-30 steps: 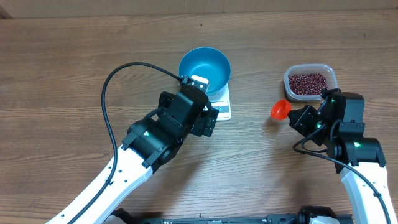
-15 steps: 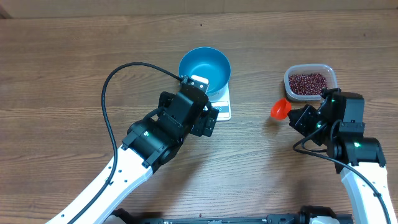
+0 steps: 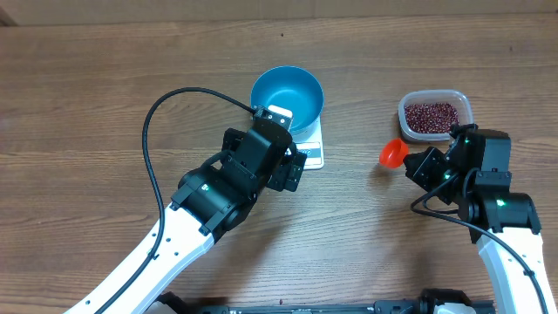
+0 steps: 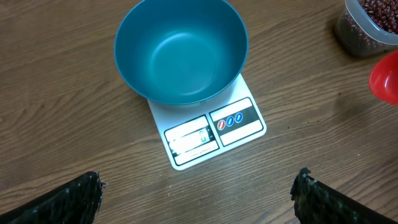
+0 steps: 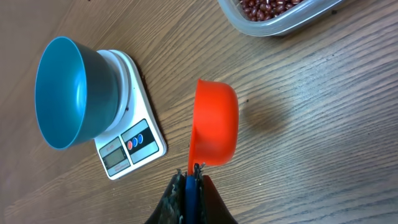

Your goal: Scoop item into bowl and weigh 150g on scale

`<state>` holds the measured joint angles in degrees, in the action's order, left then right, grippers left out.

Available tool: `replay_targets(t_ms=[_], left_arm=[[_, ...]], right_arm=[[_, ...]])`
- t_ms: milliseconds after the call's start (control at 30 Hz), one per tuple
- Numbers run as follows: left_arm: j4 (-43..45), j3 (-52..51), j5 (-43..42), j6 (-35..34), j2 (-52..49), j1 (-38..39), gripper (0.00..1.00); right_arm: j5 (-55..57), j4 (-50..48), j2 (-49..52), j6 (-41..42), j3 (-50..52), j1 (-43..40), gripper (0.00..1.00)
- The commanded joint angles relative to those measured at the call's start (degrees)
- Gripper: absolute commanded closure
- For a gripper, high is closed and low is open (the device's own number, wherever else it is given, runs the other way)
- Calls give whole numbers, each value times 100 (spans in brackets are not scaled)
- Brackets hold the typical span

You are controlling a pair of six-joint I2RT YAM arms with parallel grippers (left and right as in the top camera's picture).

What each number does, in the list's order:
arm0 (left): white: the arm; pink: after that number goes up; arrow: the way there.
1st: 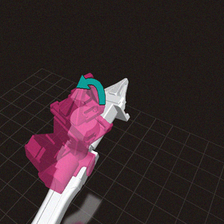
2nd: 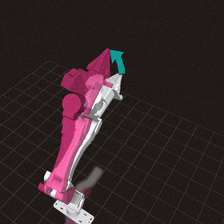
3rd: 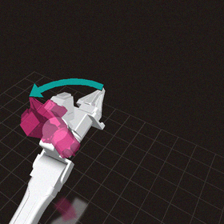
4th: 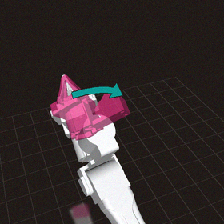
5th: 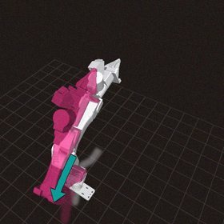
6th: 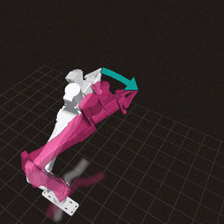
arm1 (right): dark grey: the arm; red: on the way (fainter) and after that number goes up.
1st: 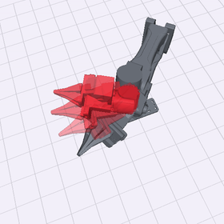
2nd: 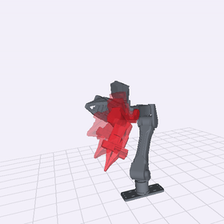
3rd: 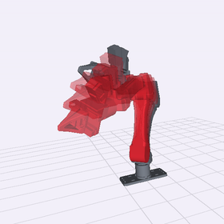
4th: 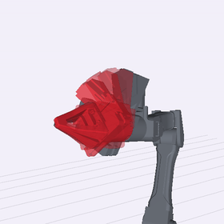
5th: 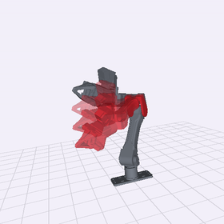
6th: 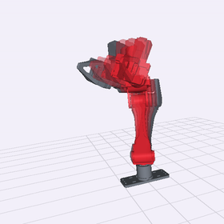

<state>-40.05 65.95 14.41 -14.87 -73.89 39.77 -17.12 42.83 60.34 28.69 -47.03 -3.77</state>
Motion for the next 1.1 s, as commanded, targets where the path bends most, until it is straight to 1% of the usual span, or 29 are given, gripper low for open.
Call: replay_targets(t_ms=[0, 167, 300, 533, 633, 833, 1000, 1067], left_arm=[[17, -17, 101, -37, 87, 0, 0], [17, -17, 101, -39, 87, 0, 0], [17, -17, 101, -37, 87, 0, 1], [17, -17, 101, -39, 87, 0, 0], [17, -17, 101, -39, 87, 0, 0], [17, -17, 101, -39, 87, 0, 0], [17, -17, 101, -39, 87, 0, 1], [17, -17, 101, -37, 87, 0, 0]], right_arm=[[37, -20, -31, -76, -160, -15, 96], [44, 144, -31, -225, -227, -15, 96], [92, 393, -31, -372, -472, -17, 96], [367, 1086, -31, -640, -1375, -17, 96], [664, 1357, -17, -691, -1847, -17, 96], [1379, 1939, 195, -1226, -2778, -17, 96], [2118, 1963, 625, -1556, -3204, -17, 96], [2352, 1904, 898, -1572, -3292, -17, 96]])
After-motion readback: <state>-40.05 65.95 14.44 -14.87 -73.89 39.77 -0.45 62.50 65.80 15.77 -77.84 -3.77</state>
